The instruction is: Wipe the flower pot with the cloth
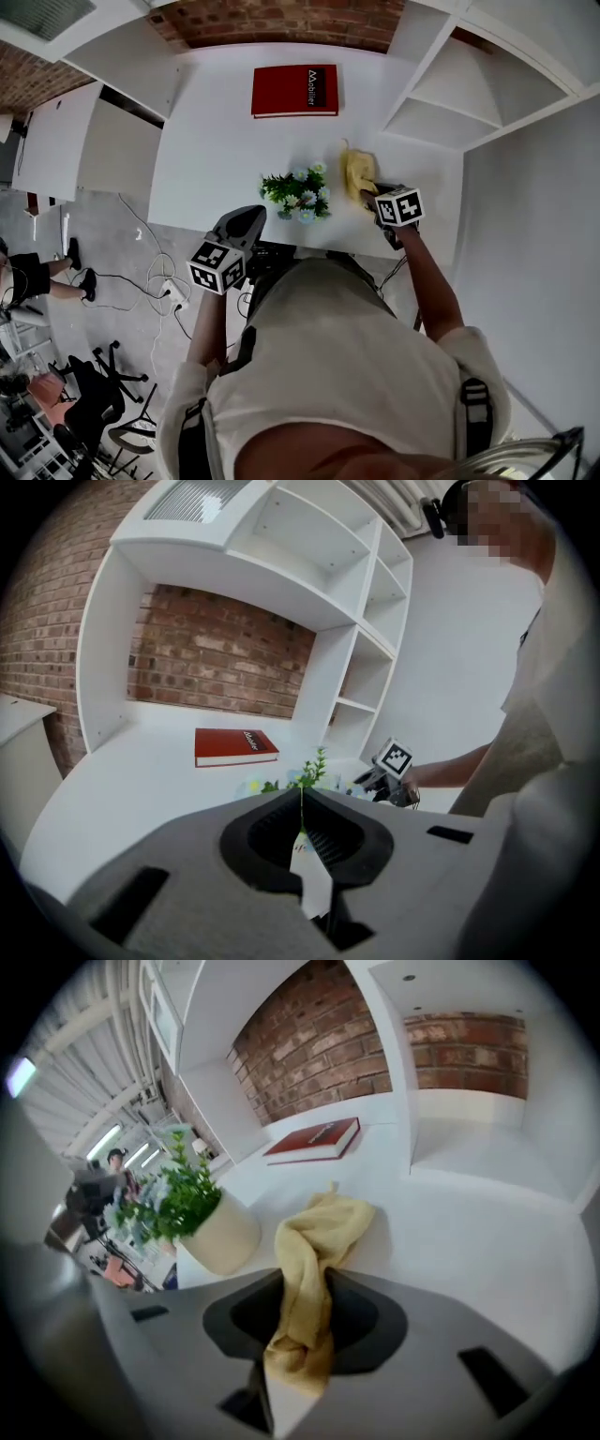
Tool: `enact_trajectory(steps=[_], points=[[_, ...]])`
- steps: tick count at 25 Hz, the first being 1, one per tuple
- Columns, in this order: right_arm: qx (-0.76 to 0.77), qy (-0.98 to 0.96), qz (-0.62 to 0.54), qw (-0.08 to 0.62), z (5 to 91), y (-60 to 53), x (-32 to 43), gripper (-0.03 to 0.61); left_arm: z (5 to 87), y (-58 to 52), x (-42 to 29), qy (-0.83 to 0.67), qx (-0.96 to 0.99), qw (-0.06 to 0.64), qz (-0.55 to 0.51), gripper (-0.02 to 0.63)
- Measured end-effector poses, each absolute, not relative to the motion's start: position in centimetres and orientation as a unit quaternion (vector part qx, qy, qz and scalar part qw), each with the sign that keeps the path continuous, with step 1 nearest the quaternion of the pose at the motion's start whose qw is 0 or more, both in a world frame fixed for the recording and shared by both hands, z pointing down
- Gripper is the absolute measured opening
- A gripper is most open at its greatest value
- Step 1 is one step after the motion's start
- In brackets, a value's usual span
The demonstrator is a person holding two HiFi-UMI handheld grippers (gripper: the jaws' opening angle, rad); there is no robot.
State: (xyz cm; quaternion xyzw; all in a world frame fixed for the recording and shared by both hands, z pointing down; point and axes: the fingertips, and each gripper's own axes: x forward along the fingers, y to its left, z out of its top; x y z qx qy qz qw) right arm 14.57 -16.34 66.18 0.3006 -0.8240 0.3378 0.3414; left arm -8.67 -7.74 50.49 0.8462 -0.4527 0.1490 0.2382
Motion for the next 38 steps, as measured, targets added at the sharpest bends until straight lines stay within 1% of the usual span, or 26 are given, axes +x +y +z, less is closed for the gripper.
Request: enact_trajectory(steps=[5,8,9,10,11,12,14,21,25,30,34,38], points=[[0.301,-0.837,0.411,0.2,59.7,-15.6,12.1,0.121,54.2,-8.8,-10.9,-0.409,0.86,0.215,0.217,0.023],[0.293,-0.843,0.431,0.134,56.1,-15.3,10.3,0.121,57.1,-9.4,-11.4,-0.379,0.868,0.211,0.241,0.023],[0.292,-0.843,0.435,0.118,55.3,-15.2,9.8,0.121,58.1,-9.4,-11.3,-0.363,0.872,0.214,0.25,0.051],[0.292,-0.843,0.44,0.105,54.8,-15.2,9.3,0.122,59.1,-9.4,-11.0,-0.345,0.876,0.216,0.258,0.165],[0.294,-0.84,0.446,0.094,54.5,-15.3,8.9,0.122,59.9,-9.5,-10.5,-0.326,0.881,0.215,0.267,0.24],[0.298,-0.836,0.453,0.083,54.6,-15.3,8.7,0.123,60.5,-9.7,-9.9,-0.307,0.886,0.209,0.277,0.271],[0.306,-0.821,0.479,0.056,55.3,-15.3,8.1,0.123,61.5,-10.2,-8.6,-0.28,0.894,0.198,0.289,0.301],[0.3,-0.771,0.561,-0.027,58.4,-14.1,5.1,0.123,62.8,-11.6,-4.7,-0.253,0.906,0.2,0.275,0.308],[0.295,-0.749,0.591,-0.048,59.9,-12.9,4.4,0.124,62.8,-11.3,-4.2,-0.268,0.902,0.207,0.269,0.307],[0.293,-0.726,0.615,-0.091,60.9,-12.6,4.7,0.129,63.1,-11.0,-4.3,-0.279,0.896,0.202,0.279,0.307],[0.299,-0.721,0.617,-0.103,61.8,-12.8,5.3,0.129,63.0,-11.1,-4.2,-0.29,0.892,0.2,0.284,0.307],[0.314,-0.716,0.618,-0.084,63.7,-12.6,5.5,0.127,63.3,-10.9,-4.8,-0.293,0.887,0.204,0.294,0.307]])
